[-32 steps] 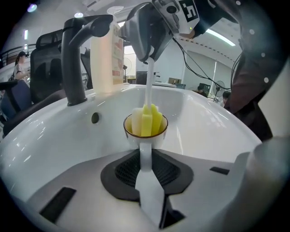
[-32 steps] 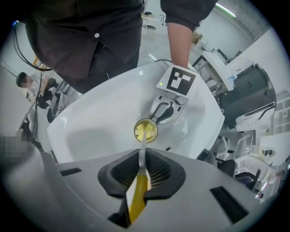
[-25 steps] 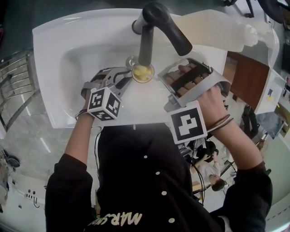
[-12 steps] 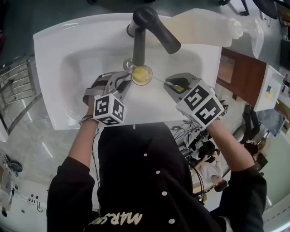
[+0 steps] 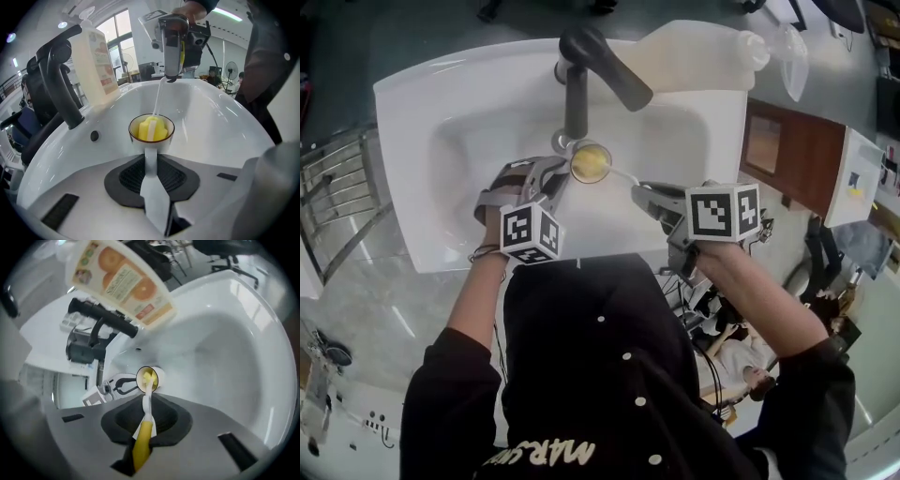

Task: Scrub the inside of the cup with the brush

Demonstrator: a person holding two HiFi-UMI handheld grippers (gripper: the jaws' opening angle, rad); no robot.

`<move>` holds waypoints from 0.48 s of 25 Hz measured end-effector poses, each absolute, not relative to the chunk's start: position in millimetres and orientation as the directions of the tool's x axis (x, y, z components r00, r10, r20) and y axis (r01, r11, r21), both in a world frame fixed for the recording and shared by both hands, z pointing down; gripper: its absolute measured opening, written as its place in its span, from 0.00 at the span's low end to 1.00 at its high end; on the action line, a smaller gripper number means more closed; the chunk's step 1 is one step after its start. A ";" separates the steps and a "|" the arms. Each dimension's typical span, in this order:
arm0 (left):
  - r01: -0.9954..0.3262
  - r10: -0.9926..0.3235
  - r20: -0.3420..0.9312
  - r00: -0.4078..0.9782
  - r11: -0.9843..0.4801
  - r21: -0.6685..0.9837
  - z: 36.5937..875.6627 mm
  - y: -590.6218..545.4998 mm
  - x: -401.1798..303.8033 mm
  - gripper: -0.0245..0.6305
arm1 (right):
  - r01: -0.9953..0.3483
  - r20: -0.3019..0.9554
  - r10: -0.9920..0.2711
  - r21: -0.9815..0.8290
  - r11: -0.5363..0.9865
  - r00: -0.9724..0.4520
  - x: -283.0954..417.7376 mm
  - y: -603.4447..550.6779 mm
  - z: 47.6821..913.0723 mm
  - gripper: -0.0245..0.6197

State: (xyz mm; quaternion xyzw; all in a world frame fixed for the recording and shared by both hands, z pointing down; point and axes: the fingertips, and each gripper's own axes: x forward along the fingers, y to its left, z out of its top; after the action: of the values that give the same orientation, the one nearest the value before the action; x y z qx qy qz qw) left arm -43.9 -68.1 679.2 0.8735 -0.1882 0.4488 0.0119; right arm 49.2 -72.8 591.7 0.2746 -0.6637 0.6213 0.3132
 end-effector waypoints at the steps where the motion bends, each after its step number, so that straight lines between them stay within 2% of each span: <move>1: -0.335 -0.318 0.789 0.525 -0.930 -0.152 679.5 -68.3 -44.2 0.18 | -0.751 0.751 0.004 -0.660 0.014 -0.660 49.2 -71.8 591.4 0.12; 4: -0.323 -0.313 0.793 0.523 -0.934 -0.155 680.4 -68.2 -45.5 0.17 | -0.755 0.755 -0.025 -0.656 -0.016 -0.655 46.6 -67.7 588.0 0.12; 12: -0.344 -0.281 0.791 0.544 -0.934 -0.096 682.3 -69.3 -50.8 0.17 | -0.753 0.800 -0.015 -0.558 0.348 -0.600 46.6 -62.6 570.9 0.11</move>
State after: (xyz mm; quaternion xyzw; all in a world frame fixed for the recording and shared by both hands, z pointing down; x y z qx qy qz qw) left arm -50.8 -69.3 682.3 0.8779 -0.1780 0.4431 0.0353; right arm 46.6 -62.6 570.9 0.2608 -0.7363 0.5079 0.3633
